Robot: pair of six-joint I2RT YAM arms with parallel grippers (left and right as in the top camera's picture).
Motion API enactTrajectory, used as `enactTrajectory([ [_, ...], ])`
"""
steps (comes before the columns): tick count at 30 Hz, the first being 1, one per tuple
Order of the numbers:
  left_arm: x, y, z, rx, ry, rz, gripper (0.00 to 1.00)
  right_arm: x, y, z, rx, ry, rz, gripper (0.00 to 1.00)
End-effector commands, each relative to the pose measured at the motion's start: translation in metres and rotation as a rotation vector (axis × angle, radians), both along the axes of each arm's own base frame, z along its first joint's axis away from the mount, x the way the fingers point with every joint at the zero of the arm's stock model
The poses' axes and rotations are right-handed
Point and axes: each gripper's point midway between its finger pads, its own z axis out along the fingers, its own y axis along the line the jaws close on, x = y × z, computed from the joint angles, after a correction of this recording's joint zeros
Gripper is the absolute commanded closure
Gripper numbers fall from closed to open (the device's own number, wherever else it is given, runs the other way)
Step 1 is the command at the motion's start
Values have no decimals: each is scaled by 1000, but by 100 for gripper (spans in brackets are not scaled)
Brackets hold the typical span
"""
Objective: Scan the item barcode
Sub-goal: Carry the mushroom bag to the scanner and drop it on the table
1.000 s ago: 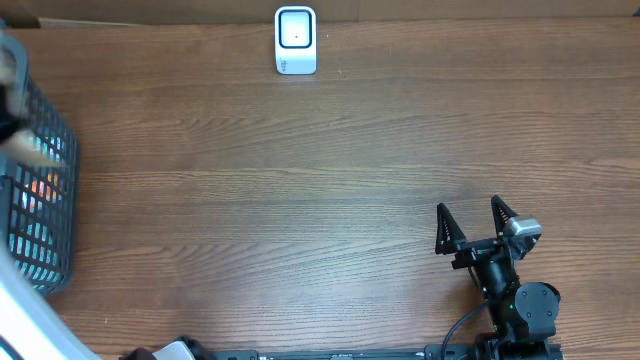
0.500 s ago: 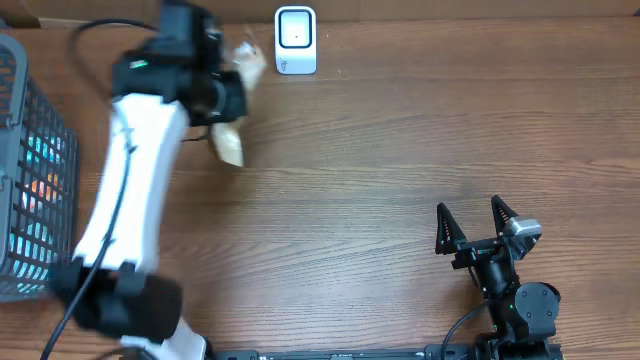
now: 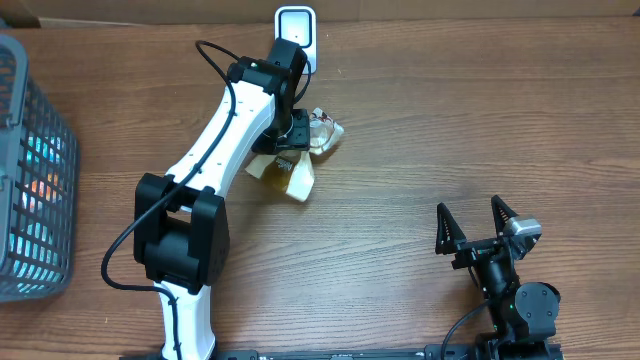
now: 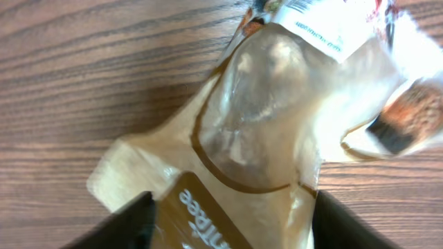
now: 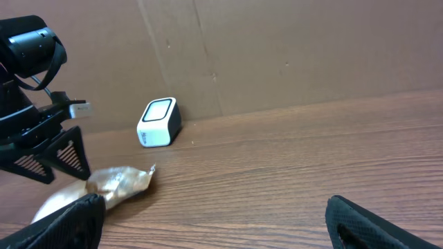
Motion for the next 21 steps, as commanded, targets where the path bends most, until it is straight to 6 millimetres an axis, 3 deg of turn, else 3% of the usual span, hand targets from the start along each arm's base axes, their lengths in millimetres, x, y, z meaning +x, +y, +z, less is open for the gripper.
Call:
enactTrajectory([
  [1,11,2,21,2,-49,19,19,0,0,-3,-1,0,-4,0],
  [4,19,4,58,-17,-107,29,16,0,0,-3,-1,0,-4,0],
  [6,24,11,93,-35,-162,44,14,0,0,-3,-1,0,-4,0],
  [11,23,57,196,-62,-350,106,5,0,0,-3,-1,0,-4,0],
  [13,16,88,235,-63,-437,162,0,0,0,-3,-1,0,-4,0],
  [15,3,132,274,-51,-530,258,0,0,0,-3,-1,0,-4,0],
  [17,-13,175,298,-35,-589,363,0,0,0,-3,-1,0,-4,0],
  [19,-37,223,312,-12,-613,486,0,0,0,-3,-1,0,-4,0],
  [21,-54,257,311,32,-595,555,0,0,0,-3,-1,0,-4,0],
])
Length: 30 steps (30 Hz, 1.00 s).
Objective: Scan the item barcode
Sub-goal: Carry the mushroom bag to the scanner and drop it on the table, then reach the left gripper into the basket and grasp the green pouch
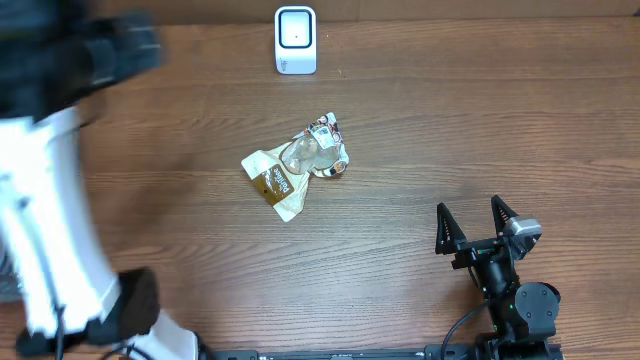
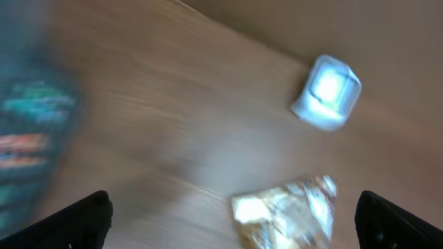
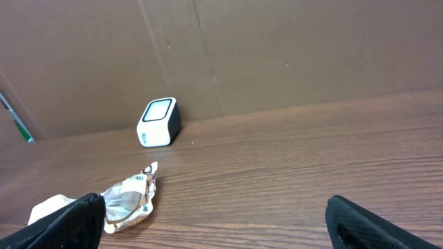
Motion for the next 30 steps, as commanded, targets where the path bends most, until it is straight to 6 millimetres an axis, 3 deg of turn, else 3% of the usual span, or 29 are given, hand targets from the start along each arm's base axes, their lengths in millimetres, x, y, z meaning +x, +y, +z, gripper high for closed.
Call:
enactTrajectory([
  [1,-35,57,7,39,21,121,0,0,0,-3,-1,0,-4,0],
  [7,-70,137,-30,-30,149,343,0,0,0,-3,-1,0,-4,0],
  [12,-96,182,-45,-116,150,453,0,0,0,-3,-1,0,-4,0],
  [21,-116,225,-98,-228,196,516,5,0,0,-3,-1,0,-4,0],
  [30,-138,245,-176,-258,342,563,11,0,0,-3,-1,0,-4,0],
])
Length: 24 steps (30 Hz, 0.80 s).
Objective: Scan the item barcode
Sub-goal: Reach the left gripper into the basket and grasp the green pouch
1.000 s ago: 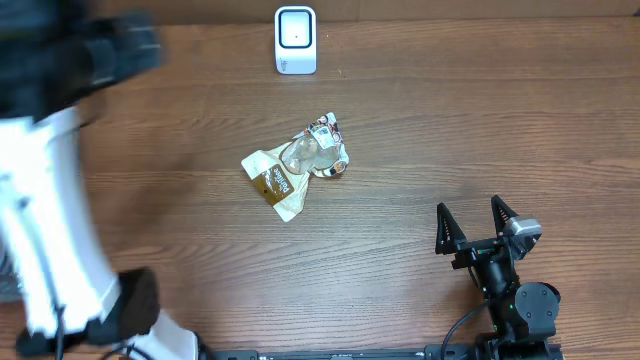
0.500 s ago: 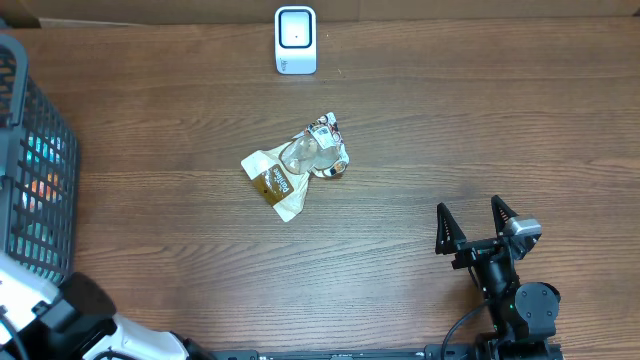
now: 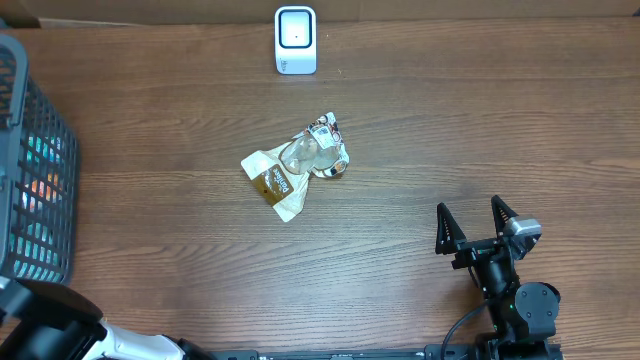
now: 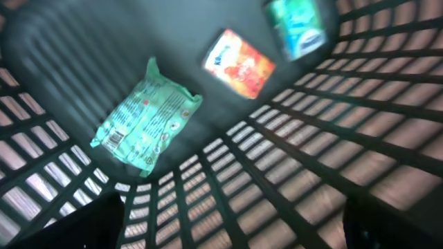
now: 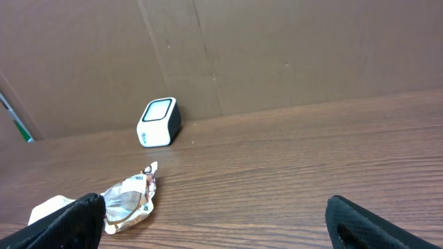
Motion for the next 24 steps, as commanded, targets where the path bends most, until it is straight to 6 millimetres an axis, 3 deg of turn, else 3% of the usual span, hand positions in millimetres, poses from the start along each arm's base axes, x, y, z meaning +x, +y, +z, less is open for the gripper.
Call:
enactTrajectory([
  [1,-13,9,-22,31,71,-2,10,0,0,-3,-1,0,-4,0],
  [7,-17,16,-65,53,133,-69,8,0,0,-3,-1,0,-4,0],
  [13,-36,25,-106,97,245,-48,5,0,0,-3,-1,0,-4,0],
  [24,-41,27,-142,81,304,-95,3,0,0,-3,-1,0,-4,0],
])
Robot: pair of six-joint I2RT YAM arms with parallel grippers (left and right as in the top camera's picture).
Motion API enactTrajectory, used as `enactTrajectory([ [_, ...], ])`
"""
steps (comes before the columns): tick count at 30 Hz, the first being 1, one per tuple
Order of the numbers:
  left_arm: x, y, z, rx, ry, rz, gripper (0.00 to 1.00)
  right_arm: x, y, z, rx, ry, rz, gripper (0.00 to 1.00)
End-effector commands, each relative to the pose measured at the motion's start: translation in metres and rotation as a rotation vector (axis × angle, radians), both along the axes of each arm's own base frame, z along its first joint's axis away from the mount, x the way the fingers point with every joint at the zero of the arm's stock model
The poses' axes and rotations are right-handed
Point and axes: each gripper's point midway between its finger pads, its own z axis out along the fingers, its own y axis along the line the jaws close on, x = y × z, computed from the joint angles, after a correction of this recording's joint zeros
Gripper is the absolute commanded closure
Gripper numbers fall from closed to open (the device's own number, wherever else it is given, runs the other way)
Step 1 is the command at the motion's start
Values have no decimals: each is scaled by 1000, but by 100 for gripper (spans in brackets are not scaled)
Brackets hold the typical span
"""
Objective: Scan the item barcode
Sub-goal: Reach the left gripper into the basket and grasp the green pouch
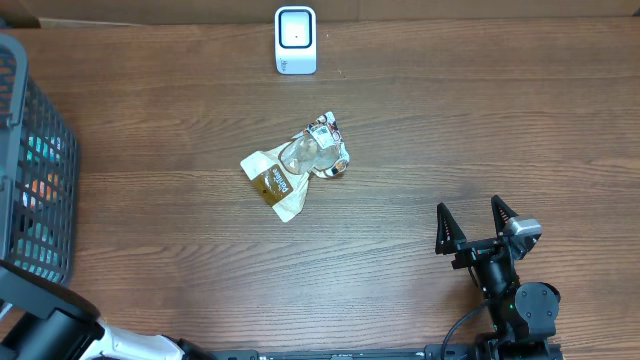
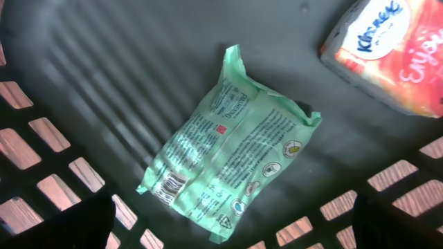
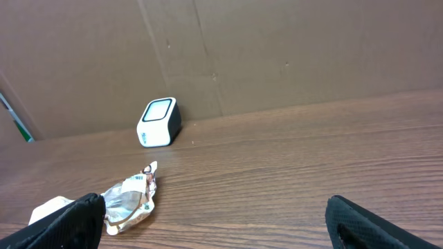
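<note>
My left gripper [image 2: 228, 228] is down inside the dark basket [image 1: 30, 180], open, its two fingers spread wide just above a green packet [image 2: 228, 145]. That packet lies flat on the basket floor with its barcode [image 2: 169, 187] facing up. A crumpled clear and tan packet [image 1: 297, 168] lies on the table below the white scanner [image 1: 296, 40]. The right gripper [image 1: 478, 228] rests open at the near right, holding nothing; its view shows the scanner [image 3: 159, 122] and the crumpled packet [image 3: 124, 200].
An orange tissue pack [image 2: 394, 55] lies beside the green packet in the basket. The basket's slatted walls [image 2: 41, 117] surround the left gripper. A cardboard wall [image 3: 277, 55] stands behind the scanner. Part of the left arm [image 1: 40, 330] shows at the bottom left.
The left gripper has come lower in the basket and now sits close over the green packet, which fills more of its view. The right arm and the crumpled packet have not moved.
First my left gripper stood open over the crumpled tan packet near the scanner. Then it was away to the left, the packet left lying on the table. After that it looked down into the basket, and now it is close above the green packet.
</note>
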Motion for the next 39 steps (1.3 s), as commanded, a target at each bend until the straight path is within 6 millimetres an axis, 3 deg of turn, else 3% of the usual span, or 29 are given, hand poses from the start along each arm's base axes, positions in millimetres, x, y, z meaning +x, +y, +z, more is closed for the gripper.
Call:
enactTrajectory([
  [1,-8,-4,-25,-54,75,-55,3,0,0,-3,-1,0,-4,0],
  [8,-20,0,-43,-63,165,-57,5,0,0,-3,-1,0,-4,0],
  [13,-18,6,-53,-59,162,-47,5,0,0,-3,-1,0,-4,0],
  [16,-14,3,-71,-105,157,-51,7,0,0,-3,-1,0,-4,0],
  [21,-15,1,-86,-132,172,-28,36,0,0,-3,-1,0,-4,0],
  [22,-14,2,-86,-129,169,-22,46,0,0,-3,-1,0,-4,0],
  [24,-14,3,-85,-126,168,-21,76,0,0,-3,-1,0,-4,0],
  [25,-14,3,-84,-125,166,-20,80,0,0,-3,-1,0,-4,0],
  [29,-11,6,-78,-122,160,-11,96,0,0,-3,-1,0,-4,0],
  [33,-2,11,-57,-124,123,22,96,0,0,-3,-1,0,-4,0],
  [39,37,21,14,-134,-55,21,96,0,0,-3,-1,0,-4,0],
])
